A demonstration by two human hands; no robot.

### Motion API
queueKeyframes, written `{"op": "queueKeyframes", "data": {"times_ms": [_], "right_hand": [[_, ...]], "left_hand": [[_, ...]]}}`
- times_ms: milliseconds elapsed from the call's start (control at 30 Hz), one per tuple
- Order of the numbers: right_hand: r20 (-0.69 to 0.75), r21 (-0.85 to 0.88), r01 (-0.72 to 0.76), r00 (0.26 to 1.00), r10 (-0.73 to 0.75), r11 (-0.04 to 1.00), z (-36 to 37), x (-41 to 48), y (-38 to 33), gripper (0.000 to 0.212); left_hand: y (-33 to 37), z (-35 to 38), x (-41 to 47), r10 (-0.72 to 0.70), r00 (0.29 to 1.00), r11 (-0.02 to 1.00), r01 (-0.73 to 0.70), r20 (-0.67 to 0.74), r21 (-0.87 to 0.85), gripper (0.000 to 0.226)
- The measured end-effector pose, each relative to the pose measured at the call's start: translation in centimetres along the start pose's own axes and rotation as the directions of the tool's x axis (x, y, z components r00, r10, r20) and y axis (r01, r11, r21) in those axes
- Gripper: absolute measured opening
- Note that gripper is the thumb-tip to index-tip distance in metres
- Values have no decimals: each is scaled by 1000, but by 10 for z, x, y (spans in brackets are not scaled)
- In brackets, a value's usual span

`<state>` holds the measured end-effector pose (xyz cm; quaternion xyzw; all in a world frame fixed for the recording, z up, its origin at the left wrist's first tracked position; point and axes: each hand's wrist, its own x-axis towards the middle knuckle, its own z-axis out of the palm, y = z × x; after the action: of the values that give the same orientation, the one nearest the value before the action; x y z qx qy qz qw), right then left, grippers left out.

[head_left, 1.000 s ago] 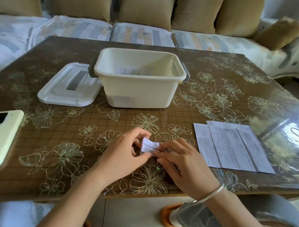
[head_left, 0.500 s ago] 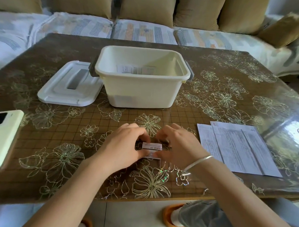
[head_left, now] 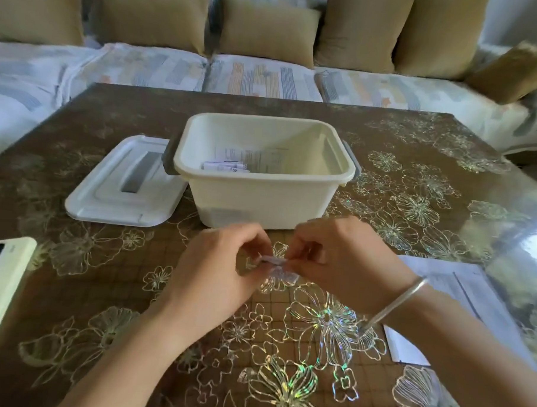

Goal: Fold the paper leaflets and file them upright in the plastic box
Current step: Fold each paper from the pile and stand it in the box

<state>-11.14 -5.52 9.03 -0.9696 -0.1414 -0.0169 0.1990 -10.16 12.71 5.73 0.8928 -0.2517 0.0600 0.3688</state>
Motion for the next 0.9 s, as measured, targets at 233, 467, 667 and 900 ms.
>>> {"op": "queueKeyframes", "data": {"times_ms": [233,467,667,900], "right_hand": [[-301,234,22,952,51,972,-54,78,4,10],[-148,-228,-123,985,91,966,-33,181,22,16],[-30,-451,-110,994,108,886,-9,211,14,16],[-17,-493,-66,998,66,867,3,215,12,17]], "left_hand": [[-17,-66,84,7,916,991,48,-402,126,12],[-44,-55,158,-182,982,852,135,45,506,34],[-40,-44,176,-345,922,644,95,177,759,36],[-51,-41,178,-313,926,637,39,212,770,21]]}}
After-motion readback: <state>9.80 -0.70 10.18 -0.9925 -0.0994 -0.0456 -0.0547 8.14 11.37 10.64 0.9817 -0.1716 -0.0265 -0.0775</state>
